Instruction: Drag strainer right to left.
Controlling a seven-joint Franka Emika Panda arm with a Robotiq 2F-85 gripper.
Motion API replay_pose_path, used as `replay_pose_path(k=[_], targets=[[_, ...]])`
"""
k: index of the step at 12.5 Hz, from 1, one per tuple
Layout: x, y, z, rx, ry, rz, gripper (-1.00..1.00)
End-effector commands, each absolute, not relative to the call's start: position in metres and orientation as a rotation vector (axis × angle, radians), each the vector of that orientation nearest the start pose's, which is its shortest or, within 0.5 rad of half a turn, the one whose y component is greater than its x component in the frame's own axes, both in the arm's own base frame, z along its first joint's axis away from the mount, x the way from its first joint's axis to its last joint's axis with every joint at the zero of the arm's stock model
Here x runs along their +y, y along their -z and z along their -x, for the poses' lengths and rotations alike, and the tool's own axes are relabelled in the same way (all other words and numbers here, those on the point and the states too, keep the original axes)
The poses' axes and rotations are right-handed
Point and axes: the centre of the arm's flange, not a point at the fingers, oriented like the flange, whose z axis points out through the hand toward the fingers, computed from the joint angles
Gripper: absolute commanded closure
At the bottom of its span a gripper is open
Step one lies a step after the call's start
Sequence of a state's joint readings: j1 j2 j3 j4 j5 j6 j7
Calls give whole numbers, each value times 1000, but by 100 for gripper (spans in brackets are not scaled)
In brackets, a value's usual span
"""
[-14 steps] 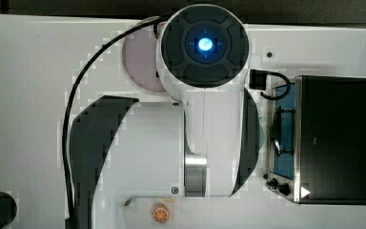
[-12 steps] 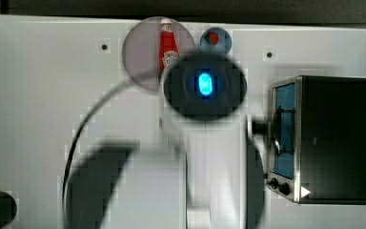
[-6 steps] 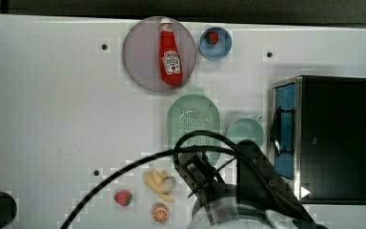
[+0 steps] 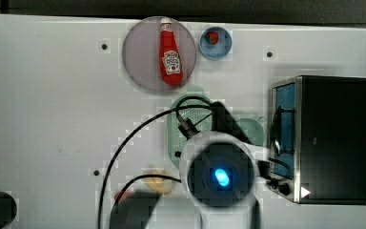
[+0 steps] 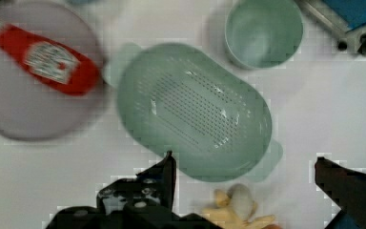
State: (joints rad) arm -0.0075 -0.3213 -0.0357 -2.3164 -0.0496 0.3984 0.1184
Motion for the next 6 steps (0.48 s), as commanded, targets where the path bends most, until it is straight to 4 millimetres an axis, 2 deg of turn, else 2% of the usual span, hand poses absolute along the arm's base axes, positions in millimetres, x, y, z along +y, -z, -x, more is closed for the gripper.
replay_pose_path(k=[1, 6], targets=[[-25, -423, -450, 1659, 10, 2708, -100], [-17, -314, -461, 2029, -7, 2455, -100]])
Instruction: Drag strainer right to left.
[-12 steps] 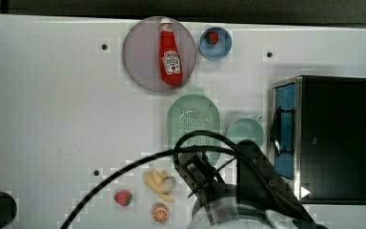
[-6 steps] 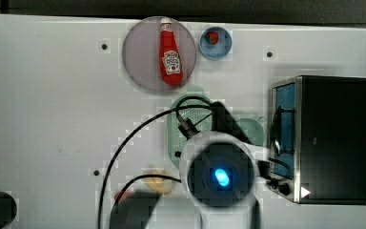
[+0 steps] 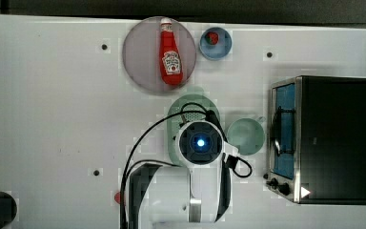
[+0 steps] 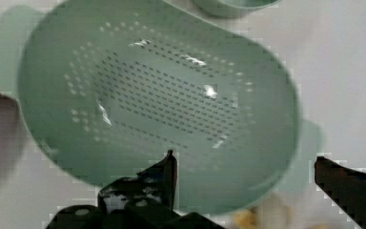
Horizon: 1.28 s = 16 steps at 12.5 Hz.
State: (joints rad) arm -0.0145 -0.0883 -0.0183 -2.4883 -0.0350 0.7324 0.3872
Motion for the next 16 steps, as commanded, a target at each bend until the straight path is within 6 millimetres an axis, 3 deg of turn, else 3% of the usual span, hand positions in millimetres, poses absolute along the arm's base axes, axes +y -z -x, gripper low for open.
replay_pose_path(k=[1, 5, 10, 12, 16], targets=[[-15, -294, -463, 2059, -22, 2439, -100], [-13, -220, -468, 2080, -53, 2432, -100], [6, -159, -462, 2182, -71, 2347, -100], [23, -147, -462, 2138, -66, 2372, -100], [46, -143, -460, 2092, -68, 2407, -100]])
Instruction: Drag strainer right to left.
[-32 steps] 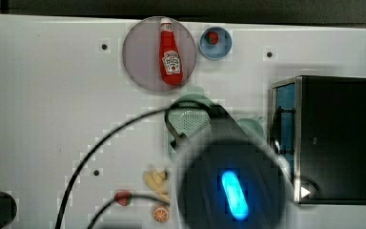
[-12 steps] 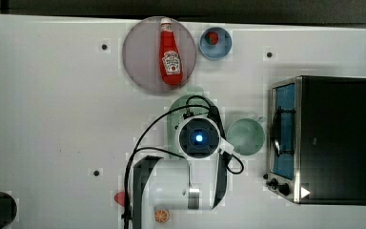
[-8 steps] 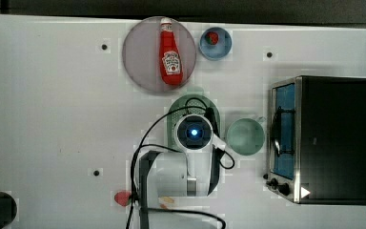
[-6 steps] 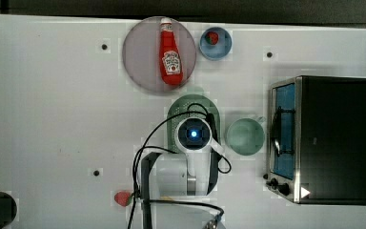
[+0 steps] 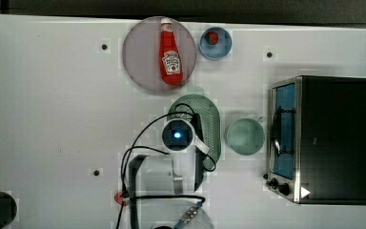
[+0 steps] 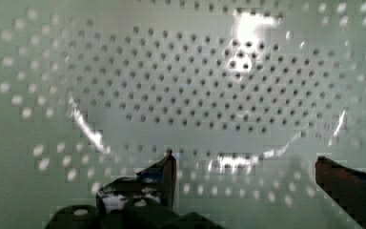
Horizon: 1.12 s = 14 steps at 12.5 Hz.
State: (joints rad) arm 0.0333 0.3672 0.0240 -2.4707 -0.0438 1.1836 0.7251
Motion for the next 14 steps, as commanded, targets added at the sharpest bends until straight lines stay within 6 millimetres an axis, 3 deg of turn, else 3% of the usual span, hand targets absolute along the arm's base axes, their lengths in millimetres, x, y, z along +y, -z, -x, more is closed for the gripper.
replay_pose_path(k=[1, 9, 14], targets=[[52, -143, -459, 2110, -71, 2389, -100], [151, -144, -451, 2230, -82, 2252, -100], [205, -140, -454, 2180, -83, 2286, -100]])
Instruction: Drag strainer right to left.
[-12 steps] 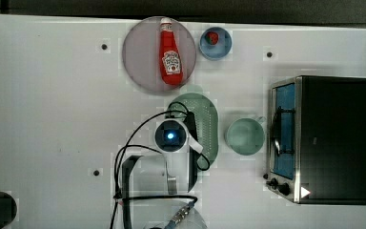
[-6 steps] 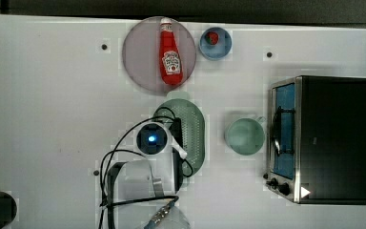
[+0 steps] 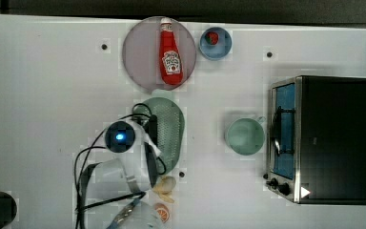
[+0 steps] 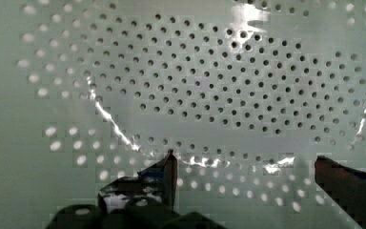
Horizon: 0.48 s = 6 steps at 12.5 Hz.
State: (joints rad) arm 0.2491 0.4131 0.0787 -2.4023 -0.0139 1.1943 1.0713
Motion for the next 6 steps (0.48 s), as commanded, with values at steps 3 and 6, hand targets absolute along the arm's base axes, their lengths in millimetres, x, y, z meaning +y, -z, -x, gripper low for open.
replay_pose_path(k=[3, 6], targets=[[233, -138, -458, 2157, -102, 2296, -100], [261, -139, -462, 2163, -143, 2287, -100]])
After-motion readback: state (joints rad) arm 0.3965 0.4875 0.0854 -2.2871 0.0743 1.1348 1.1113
